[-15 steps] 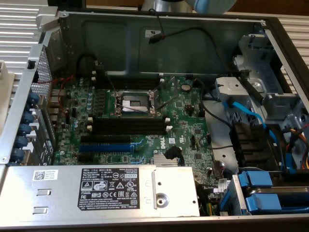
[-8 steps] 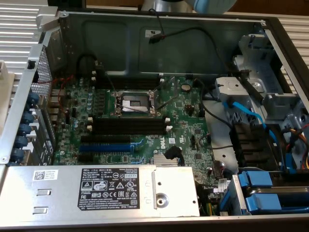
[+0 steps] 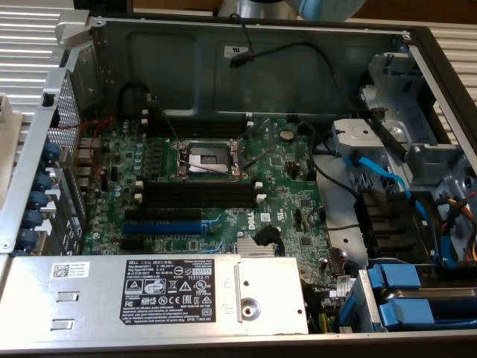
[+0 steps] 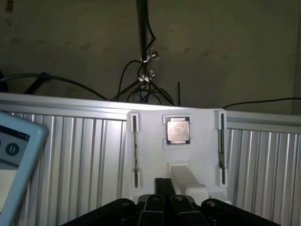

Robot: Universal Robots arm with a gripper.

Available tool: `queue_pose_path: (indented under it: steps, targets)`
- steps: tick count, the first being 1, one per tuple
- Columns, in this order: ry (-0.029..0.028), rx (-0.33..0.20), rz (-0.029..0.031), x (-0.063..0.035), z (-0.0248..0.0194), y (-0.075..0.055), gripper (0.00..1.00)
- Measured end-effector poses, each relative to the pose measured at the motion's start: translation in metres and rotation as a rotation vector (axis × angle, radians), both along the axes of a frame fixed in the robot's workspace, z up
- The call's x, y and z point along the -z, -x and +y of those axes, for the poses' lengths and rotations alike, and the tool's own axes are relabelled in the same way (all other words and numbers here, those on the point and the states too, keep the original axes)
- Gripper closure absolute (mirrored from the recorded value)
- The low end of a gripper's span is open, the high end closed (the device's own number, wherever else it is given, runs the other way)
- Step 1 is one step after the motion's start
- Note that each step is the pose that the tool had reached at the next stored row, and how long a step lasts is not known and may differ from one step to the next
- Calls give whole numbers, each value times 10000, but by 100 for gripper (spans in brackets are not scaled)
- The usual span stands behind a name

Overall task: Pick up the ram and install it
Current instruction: 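Pick up the ram and move it above insertion slot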

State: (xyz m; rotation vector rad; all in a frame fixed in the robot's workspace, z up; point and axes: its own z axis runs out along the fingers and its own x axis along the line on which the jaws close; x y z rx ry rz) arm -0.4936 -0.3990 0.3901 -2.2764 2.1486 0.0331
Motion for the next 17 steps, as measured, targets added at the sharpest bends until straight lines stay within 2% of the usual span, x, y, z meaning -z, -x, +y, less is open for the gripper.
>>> queue_pose_path:
  steps: [9, 10, 12, 13, 17]
  targets:
    - [0, 0, 0, 0, 0, 0, 88]
    - [0, 0, 0, 0, 0, 0, 76]
    - [0, 0, 0, 0, 0, 0, 76]
    - [0, 0, 1, 0, 0, 0, 69]
    - [0, 0, 1, 0, 0, 0, 69]
